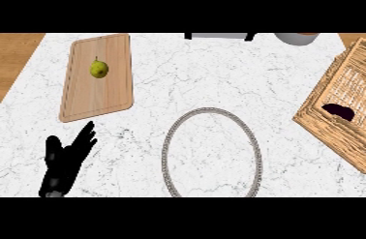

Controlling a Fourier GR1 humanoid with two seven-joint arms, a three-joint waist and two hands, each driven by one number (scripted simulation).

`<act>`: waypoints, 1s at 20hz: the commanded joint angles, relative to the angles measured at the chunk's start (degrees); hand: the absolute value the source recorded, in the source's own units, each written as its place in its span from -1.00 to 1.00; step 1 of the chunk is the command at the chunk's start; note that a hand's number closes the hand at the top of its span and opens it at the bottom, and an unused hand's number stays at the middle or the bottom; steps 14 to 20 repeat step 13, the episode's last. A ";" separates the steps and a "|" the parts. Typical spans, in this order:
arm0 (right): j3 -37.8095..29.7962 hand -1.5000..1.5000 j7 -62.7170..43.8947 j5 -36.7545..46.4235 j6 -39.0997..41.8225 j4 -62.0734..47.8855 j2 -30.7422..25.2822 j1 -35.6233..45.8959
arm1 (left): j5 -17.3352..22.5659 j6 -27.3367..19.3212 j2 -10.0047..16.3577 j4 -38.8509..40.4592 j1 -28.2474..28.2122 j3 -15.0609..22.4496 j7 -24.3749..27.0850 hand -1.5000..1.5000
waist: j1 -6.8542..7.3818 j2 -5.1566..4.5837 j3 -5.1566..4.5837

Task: Pick the eggplant from the placemat and place it in the basket

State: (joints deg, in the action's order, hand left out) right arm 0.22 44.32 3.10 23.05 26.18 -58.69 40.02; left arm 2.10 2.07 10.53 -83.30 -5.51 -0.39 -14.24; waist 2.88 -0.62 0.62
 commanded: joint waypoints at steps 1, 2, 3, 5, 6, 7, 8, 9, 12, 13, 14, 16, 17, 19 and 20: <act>-2.26 -1.00 3.05 -1.51 6.81 -5.30 -0.55 5.03 | -0.07 1.01 0.38 0.70 -1.28 0.79 -2.98 0.00 | 0.18 -0.32 -0.40; -2.51 -1.00 3.84 -1.50 6.84 -7.11 -0.39 4.17 | -0.70 -1.52 -1.91 0.02 -0.84 1.42 -3.77 0.00 | 0.08 -0.39 -0.36; -2.96 -1.00 5.16 -1.68 8.53 -8.71 -2.35 3.27 | 0.22 0.58 0.59 -0.29 0.13 0.19 -4.09 0.00 | 0.07 -0.55 -0.30; -4.46 -1.00 2.03 -3.27 9.91 -10.00 -2.63 5.71 | -1.29 -1.73 -1.94 0.90 -0.53 1.53 -3.63 0.00 | -0.09 -0.49 -0.34; -5.14 -1.00 -0.49 -4.00 12.54 -10.93 -4.90 7.30 | -0.68 -0.05 -0.41 3.39 0.33 0.15 -1.12 0.00 | -0.11 -0.65 -0.40; -4.97 -1.00 -2.42 -3.60 11.25 -12.07 -3.84 8.39 | -1.17 -0.44 -0.34 2.34 0.14 0.44 -1.67 0.00 | 0.67 -0.82 -0.34; -5.32 -1.00 -3.21 -3.61 11.18 -12.74 -4.97 9.06 | -0.57 -0.17 -0.72 2.14 -0.08 0.44 -1.76 0.00 | 0.80 -0.86 -0.33; -6.74 -1.00 -2.63 -4.96 12.10 -13.82 -6.17 8.32 | -0.15 0.53 -0.16 1.31 -0.35 0.46 -2.94 0.00 | 0.41 -0.79 -0.27; -6.41 -1.00 -2.75 -4.09 12.36 -14.92 -9.25 6.84 | -0.85 -0.28 -1.28 1.28 -0.82 1.24 -1.97 0.00 | 0.65 -1.22 -0.11; -6.64 -1.00 -1.86 -4.30 11.61 -15.44 -8.20 5.88 | -0.58 -0.44 -1.19 1.44 0.55 0.71 -2.18 0.00 | 0.47 -1.39 -0.03; -6.64 -1.00 -1.86 -4.30 11.61 -15.44 -8.20 5.88 | -0.58 -0.44 -1.19 1.44 0.55 0.71 -2.18 0.00 | 0.47 -1.39 -0.03; -6.64 -1.00 -1.86 -4.30 11.61 -15.44 -8.20 5.88 | -0.58 -0.44 -1.19 1.44 0.55 0.71 -2.18 0.00 | 0.47 -1.39 -0.03; -6.64 -1.00 -1.86 -4.30 11.61 -15.44 -8.20 5.88 | -0.58 -0.44 -1.19 1.44 0.55 0.71 -2.18 0.00 | 0.47 -1.39 -0.03; -6.64 -1.00 -1.86 -4.30 11.61 -15.44 -8.20 5.88 | -0.58 -0.44 -1.19 1.44 0.55 0.71 -2.18 0.00 | 0.47 -1.39 -0.03; -6.64 -1.00 -1.86 -4.30 11.61 -15.44 -8.20 5.88 | -0.58 -0.44 -1.19 1.44 0.55 0.71 -2.18 0.00 | 0.47 -1.39 -0.03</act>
